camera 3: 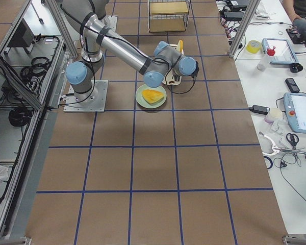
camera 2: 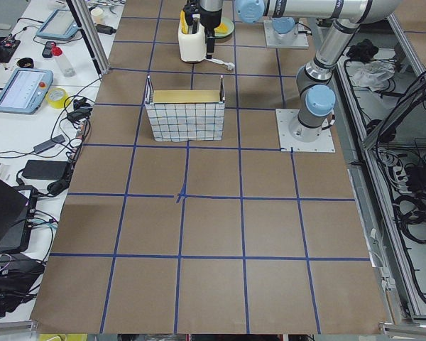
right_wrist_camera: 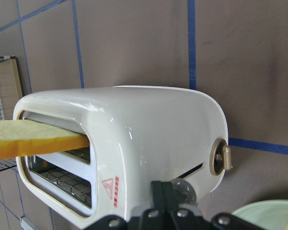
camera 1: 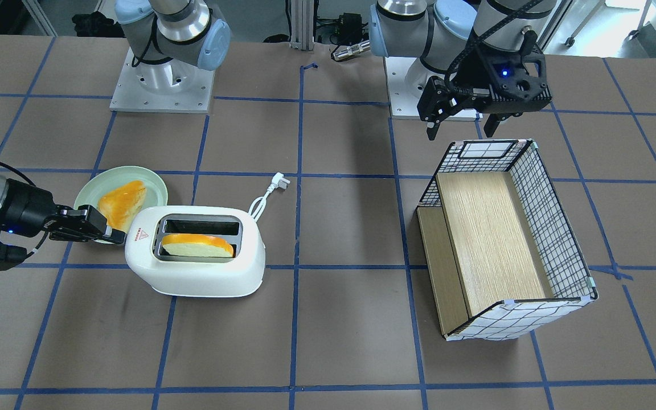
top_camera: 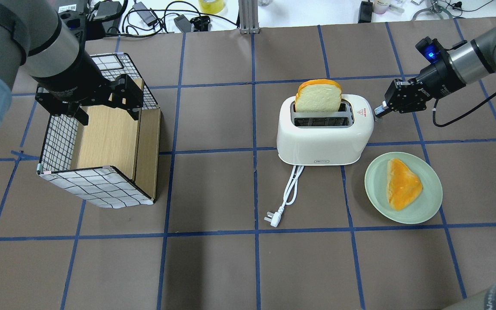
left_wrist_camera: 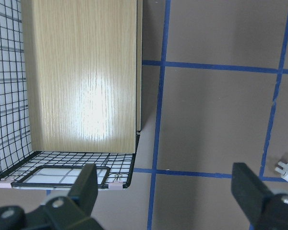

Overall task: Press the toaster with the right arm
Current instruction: 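Press the toaster lever down with the right gripper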

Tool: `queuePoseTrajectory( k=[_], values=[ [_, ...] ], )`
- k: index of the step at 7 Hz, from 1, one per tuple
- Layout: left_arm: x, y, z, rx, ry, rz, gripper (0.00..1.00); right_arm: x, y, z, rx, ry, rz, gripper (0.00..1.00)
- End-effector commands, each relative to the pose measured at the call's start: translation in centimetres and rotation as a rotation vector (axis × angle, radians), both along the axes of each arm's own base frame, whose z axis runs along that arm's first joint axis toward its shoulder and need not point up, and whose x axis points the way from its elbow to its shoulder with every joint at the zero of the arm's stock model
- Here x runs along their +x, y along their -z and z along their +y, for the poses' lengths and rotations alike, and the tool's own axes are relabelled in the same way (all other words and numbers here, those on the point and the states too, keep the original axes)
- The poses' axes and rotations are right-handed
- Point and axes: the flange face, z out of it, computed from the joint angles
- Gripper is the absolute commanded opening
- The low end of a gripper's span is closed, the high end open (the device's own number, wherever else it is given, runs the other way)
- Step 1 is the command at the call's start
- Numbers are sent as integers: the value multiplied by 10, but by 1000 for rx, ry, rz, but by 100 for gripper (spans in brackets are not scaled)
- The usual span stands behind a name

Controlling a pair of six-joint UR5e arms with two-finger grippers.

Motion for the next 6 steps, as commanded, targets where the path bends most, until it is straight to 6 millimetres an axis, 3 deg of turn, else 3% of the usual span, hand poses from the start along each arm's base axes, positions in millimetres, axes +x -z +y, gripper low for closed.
queuePoseTrajectory(
  k=[1, 5, 6],
  values=[
    [0, 0, 0, 1, 0, 0, 100, 0, 7, 3, 15, -3, 8, 0],
    [0, 0, 0, -1, 0, 0, 100, -2, 21, 1, 35, -5, 11, 0],
    [0, 0, 0, -1, 0, 1, 100, -5, 33, -2, 48, -11, 24, 0]
  ],
)
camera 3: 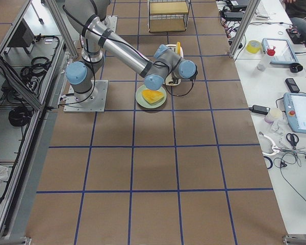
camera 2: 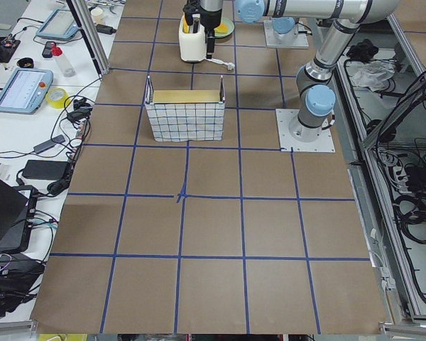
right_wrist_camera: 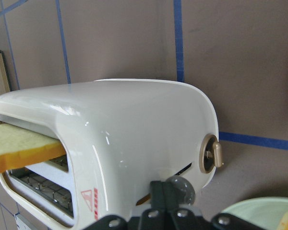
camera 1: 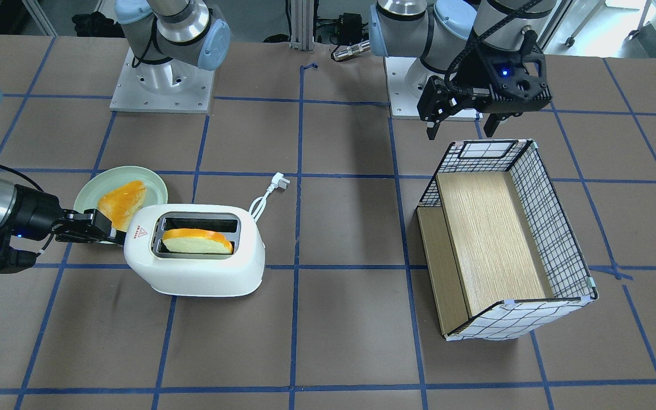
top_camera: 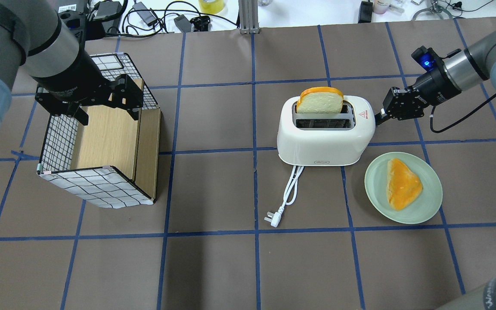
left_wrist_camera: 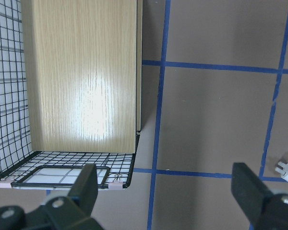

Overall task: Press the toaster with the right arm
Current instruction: 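Press the toaster lever down with the right gripper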

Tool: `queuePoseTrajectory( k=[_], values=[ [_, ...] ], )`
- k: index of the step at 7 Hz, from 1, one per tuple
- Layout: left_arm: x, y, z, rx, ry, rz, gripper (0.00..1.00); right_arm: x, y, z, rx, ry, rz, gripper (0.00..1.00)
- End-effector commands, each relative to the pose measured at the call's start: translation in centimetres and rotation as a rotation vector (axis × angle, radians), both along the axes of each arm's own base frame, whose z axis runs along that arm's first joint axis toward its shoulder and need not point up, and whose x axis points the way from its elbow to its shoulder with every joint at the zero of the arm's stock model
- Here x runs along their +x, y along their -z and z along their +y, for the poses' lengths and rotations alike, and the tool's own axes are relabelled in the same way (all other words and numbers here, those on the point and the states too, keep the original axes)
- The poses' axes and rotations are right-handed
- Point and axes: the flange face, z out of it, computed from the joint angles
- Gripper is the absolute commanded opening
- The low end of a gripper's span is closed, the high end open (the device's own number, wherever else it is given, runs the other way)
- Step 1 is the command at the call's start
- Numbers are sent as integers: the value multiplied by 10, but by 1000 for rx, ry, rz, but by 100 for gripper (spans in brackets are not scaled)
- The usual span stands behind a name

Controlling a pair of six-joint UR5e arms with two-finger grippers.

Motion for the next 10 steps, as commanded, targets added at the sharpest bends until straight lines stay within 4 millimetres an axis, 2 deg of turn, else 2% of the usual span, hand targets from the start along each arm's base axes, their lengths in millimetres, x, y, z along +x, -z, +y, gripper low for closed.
queuePoseTrajectory(
  k=[1, 2, 5, 7, 8, 10],
  values=[
    [0, 0, 0, 0, 0, 1, 100, -3, 15, -4, 15, -4, 14, 0],
    [0, 0, 0, 0, 0, -1, 100, -4, 16, -4, 15, -5, 15, 0],
    [0, 0, 0, 0, 0, -1, 100, -8, 35, -5, 51, -23, 46, 0],
    [0, 0, 0, 0, 0, -1, 100, -9, 36, -5, 56, -20, 48, 0],
    [0, 1, 0, 1, 0, -1, 100, -9, 30, -5, 66, 3, 62, 0],
    [0, 0, 0, 0, 0, 1, 100, -13, 0, -5, 68, 45, 140, 0]
  ],
)
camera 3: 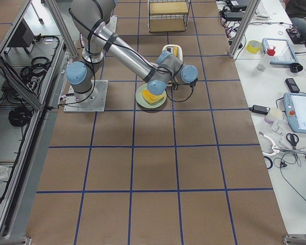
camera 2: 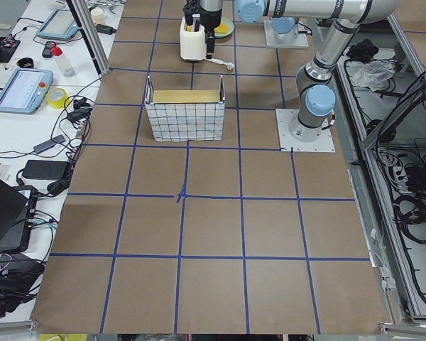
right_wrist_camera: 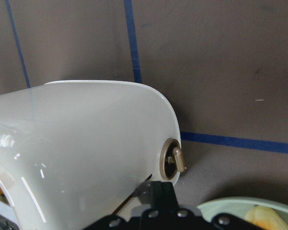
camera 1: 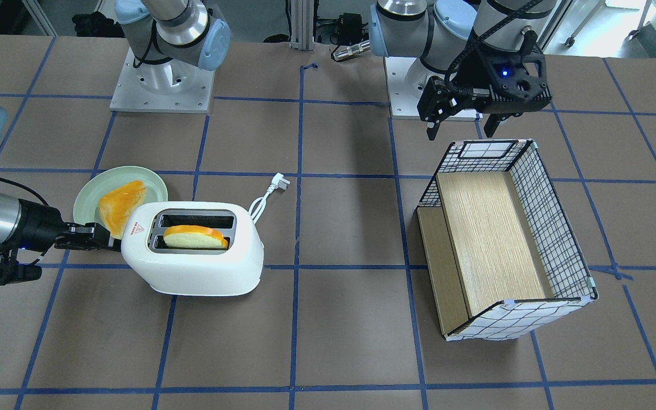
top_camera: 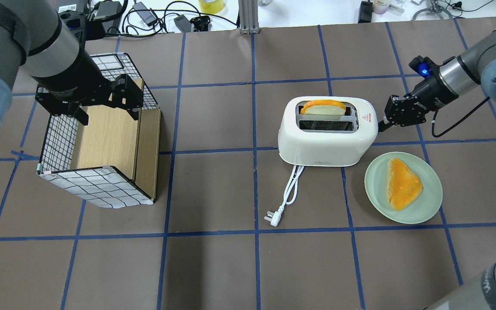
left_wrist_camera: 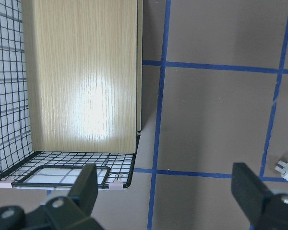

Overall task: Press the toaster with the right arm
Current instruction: 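Lift the right gripper up and away from the toaster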

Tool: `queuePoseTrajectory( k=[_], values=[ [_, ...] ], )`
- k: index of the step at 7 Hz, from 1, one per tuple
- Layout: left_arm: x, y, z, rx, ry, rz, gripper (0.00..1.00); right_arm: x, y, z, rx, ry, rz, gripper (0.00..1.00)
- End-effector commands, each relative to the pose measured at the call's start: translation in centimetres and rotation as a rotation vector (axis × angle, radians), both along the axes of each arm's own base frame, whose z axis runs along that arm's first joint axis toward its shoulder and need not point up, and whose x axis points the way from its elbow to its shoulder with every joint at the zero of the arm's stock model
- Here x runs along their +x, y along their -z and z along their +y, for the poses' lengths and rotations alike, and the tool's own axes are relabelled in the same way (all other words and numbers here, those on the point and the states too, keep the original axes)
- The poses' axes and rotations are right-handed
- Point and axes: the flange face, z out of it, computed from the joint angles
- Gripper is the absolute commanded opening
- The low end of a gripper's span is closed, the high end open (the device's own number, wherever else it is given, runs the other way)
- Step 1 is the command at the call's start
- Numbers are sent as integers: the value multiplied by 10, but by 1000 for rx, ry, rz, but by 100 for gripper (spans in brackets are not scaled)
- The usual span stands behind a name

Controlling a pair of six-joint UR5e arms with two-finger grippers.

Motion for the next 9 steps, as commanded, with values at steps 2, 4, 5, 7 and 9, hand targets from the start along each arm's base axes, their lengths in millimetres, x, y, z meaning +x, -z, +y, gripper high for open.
queuePoseTrajectory(
  k=[2, 4, 5, 7, 9],
  values=[
    [0, 0, 0, 1, 0, 0, 100, -1, -58, 14, 9, 71, 157, 2],
    [0, 0, 0, 1, 0, 1, 100, -6, -115, 24, -55, 57, 280, 29],
    [0, 0, 0, -1, 0, 1, 100, -9, -140, 29, -84, 51, 348, 53],
    [0, 0, 0, -1, 0, 1, 100, -8, -200, 43, -154, 43, 461, 100],
    [0, 0, 0, -1, 0, 1, 100, 4, -238, 52, -144, 23, 491, 100]
  ],
)
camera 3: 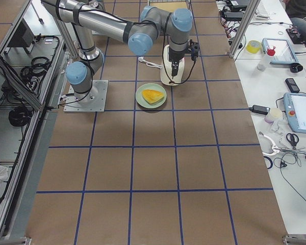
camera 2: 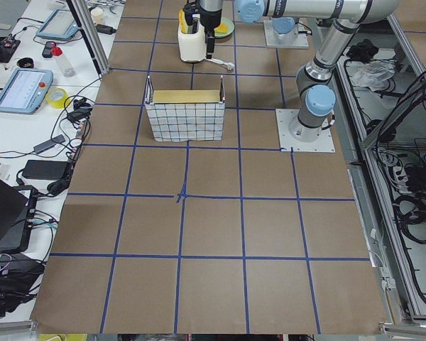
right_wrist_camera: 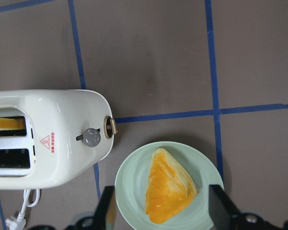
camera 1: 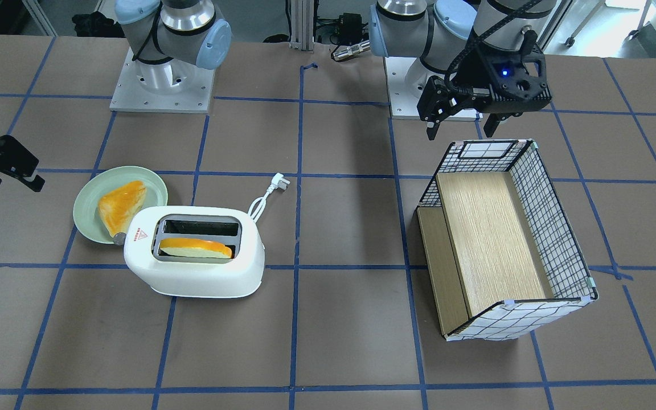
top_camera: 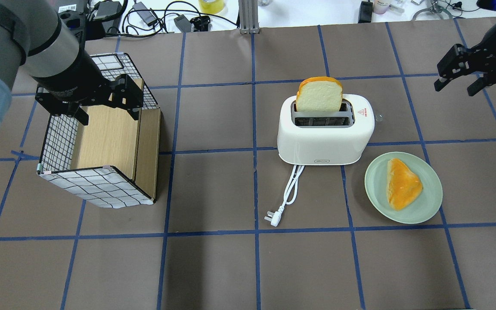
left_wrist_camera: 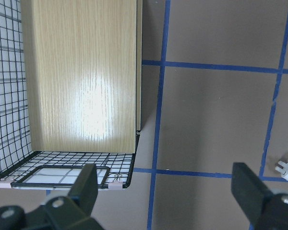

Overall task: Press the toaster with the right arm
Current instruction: 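Lift the right gripper up and away from the toaster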

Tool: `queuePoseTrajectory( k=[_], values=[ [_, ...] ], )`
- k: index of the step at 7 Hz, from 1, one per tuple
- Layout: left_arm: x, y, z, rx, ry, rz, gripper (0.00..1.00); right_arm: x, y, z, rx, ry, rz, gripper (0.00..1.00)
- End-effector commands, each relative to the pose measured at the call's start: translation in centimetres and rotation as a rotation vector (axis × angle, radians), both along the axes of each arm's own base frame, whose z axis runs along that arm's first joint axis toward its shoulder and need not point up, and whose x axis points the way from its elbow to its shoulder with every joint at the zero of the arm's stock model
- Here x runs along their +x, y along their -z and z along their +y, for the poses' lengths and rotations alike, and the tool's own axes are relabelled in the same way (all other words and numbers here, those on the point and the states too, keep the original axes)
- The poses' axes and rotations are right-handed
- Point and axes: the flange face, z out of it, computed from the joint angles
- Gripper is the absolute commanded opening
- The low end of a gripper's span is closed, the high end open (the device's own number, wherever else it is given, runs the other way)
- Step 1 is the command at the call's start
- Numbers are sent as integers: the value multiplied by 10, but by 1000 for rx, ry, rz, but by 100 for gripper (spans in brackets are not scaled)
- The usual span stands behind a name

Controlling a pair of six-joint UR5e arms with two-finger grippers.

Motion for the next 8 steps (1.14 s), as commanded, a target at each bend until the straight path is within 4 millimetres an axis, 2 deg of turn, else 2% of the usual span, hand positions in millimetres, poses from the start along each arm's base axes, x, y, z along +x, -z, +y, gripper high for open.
queuePoseTrajectory(
  k=[1, 2, 3, 5, 6, 8],
  values=[
    [0, 0, 0, 0, 0, 0, 100, 18, -40, 5, 6, 21, 59, 100],
    [0, 1, 0, 1, 0, 0, 100, 42, -53, 3, 0, 61, 66, 100],
    [0, 1, 0, 1, 0, 0, 100, 72, -56, 2, 4, 108, 74, 100],
    [0, 1, 0, 1, 0, 0, 100, 143, -55, 1, -1, 135, 87, 100],
    [0, 1, 0, 1, 0, 0, 100, 161, -56, 0, -33, 103, 104, 100],
    [0, 1, 0, 1, 0, 0, 100, 185, -52, 1, -37, 12, 101, 100]
  ],
)
